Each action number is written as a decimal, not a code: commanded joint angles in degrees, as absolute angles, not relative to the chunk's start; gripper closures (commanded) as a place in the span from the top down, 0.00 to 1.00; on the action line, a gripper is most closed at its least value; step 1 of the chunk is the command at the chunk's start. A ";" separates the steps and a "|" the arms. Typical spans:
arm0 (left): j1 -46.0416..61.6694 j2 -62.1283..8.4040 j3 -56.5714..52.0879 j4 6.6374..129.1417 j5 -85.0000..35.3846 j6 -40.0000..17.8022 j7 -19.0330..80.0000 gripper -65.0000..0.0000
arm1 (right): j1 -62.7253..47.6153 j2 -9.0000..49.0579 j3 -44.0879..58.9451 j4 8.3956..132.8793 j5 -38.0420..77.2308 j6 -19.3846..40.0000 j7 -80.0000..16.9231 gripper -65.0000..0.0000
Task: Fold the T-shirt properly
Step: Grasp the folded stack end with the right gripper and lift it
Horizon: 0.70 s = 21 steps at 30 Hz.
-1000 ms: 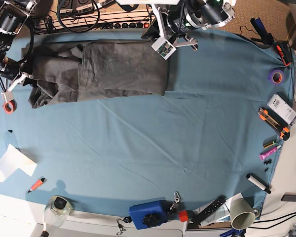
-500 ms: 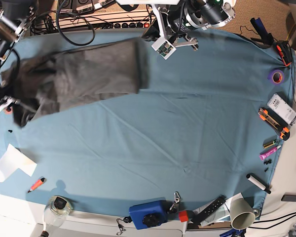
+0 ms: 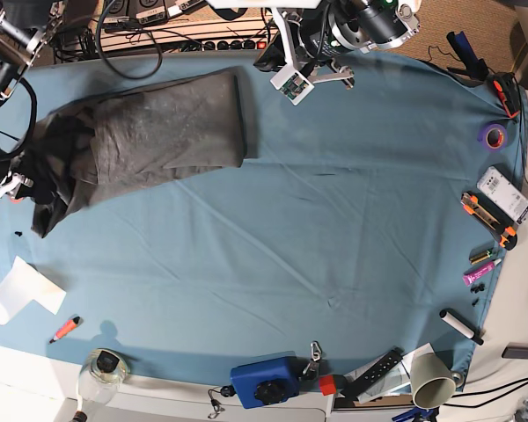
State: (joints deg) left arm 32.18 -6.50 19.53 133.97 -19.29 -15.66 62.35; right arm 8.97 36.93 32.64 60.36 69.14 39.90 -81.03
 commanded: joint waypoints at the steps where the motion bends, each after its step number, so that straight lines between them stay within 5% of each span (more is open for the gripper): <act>1: 32.53 -6.20 20.05 135.00 -20.56 -16.49 61.56 0.00 | 8.95 38.72 33.06 61.98 72.10 40.00 -80.00 0.00; 12: 32.53 -6.22 20.05 135.00 -20.56 -16.47 61.45 0.00 | -6.61 37.89 33.06 85.36 80.64 40.00 -80.00 0.00; 21: 32.71 -6.24 20.05 135.00 -20.56 -16.32 61.71 0.00 | -11.97 28.25 33.04 100.22 84.20 40.00 -80.00 0.00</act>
